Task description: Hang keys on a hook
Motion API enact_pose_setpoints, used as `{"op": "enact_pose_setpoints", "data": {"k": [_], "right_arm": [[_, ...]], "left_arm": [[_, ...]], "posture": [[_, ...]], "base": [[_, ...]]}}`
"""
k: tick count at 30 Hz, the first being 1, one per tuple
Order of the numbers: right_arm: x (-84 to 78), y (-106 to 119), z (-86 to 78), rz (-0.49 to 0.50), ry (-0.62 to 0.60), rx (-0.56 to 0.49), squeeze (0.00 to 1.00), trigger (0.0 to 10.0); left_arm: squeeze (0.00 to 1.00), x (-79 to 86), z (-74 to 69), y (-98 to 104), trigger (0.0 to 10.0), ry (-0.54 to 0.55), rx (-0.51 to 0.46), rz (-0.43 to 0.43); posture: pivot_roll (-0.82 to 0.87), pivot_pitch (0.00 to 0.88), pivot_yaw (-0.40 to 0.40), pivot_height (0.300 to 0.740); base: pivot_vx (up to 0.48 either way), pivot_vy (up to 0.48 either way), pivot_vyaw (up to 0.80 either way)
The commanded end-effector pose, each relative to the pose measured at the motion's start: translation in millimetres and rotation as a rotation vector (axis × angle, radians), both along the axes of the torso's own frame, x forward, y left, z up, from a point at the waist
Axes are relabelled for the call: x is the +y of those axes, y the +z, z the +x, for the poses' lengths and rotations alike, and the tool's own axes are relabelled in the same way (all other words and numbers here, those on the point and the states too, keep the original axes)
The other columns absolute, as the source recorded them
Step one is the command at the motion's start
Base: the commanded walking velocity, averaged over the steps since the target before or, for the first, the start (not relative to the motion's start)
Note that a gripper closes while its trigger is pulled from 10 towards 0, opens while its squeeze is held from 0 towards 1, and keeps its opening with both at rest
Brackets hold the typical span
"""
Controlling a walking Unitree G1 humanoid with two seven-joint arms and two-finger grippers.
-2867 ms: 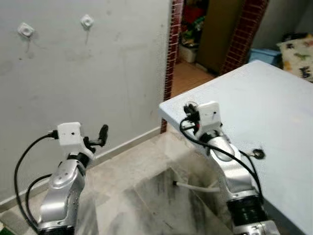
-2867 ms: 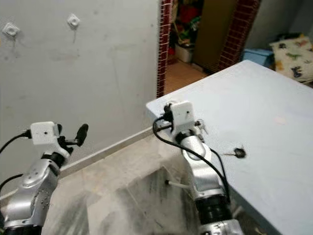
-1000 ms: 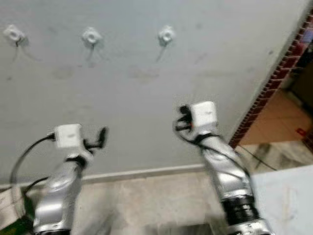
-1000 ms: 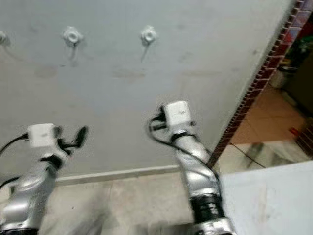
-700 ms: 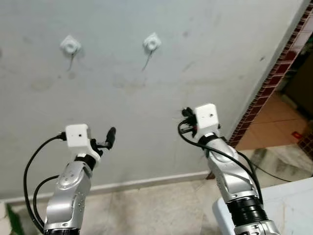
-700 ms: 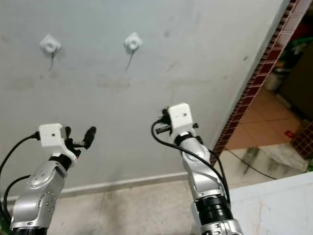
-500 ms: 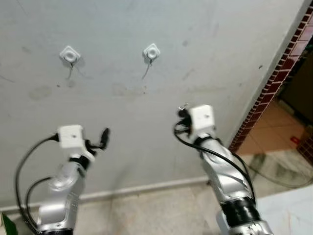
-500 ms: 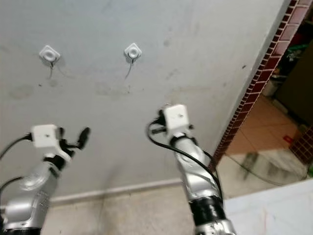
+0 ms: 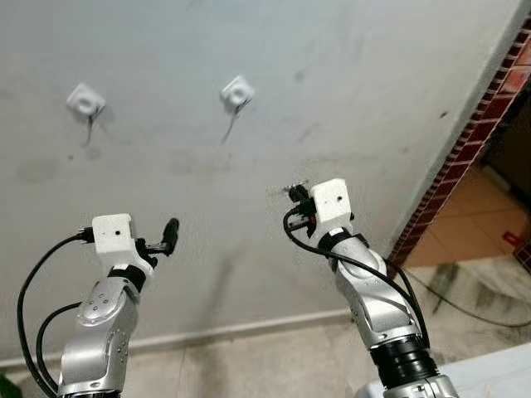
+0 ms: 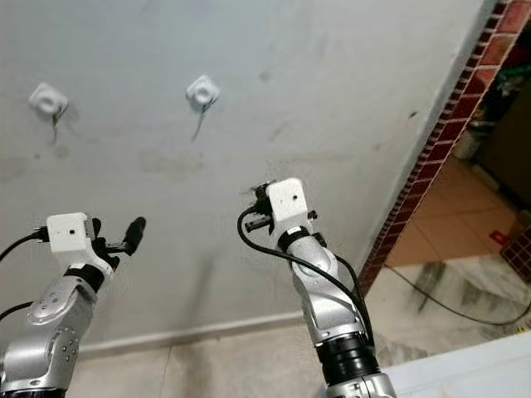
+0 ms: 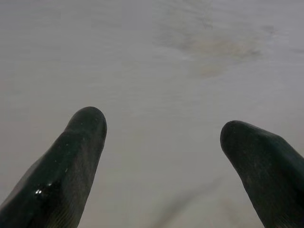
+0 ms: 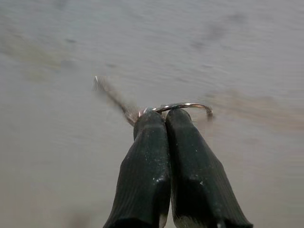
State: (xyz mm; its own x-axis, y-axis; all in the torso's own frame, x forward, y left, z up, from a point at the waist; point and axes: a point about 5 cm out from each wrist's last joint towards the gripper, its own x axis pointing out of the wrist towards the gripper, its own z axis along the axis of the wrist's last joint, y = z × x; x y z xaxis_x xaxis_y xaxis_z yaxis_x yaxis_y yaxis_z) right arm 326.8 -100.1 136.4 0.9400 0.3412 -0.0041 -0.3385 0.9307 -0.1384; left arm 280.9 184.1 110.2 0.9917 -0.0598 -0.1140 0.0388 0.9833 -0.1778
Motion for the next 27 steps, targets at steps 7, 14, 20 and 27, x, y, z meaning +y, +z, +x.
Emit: {"op": "enact_pose_setpoints", "data": {"k": [7,14,20,27], "right_arm": [[4.9,8,2.2,0.023,0.005,-0.031,0.00,10.0],[18.4,21,1.9,0.021,0.083,-0.086,0.00,10.0],[28.5,32,3.0,0.029,0.134,-0.124,0.00,10.0],[48.1,52,7.2,0.077,0.226,-0.176,0.00,10.0]], "left_arm": [[0.00,7.9,0.5,0,10.0,0.027,0.015,0.031],[0.00,6.1,0.3,3,10.0,-0.016,0.003,0.094],[0.00,-4.5,-0.6,11,10.0,-0.141,-0.046,0.162],[0.00,-9.3,-1.0,11,10.0,-0.169,-0.046,0.167]], "posture": [[0.09,0.000,-0.019,0.740],[0.10,0.000,-0.019,0.740],[0.12,0.000,-0.019,0.740],[0.12,0.000,-0.014,0.740]], "base": [[0.000,0.000,0.00],[0.000,0.000,0.00],[0.000,0.000,0.00],[0.000,0.000,0.00]]}}
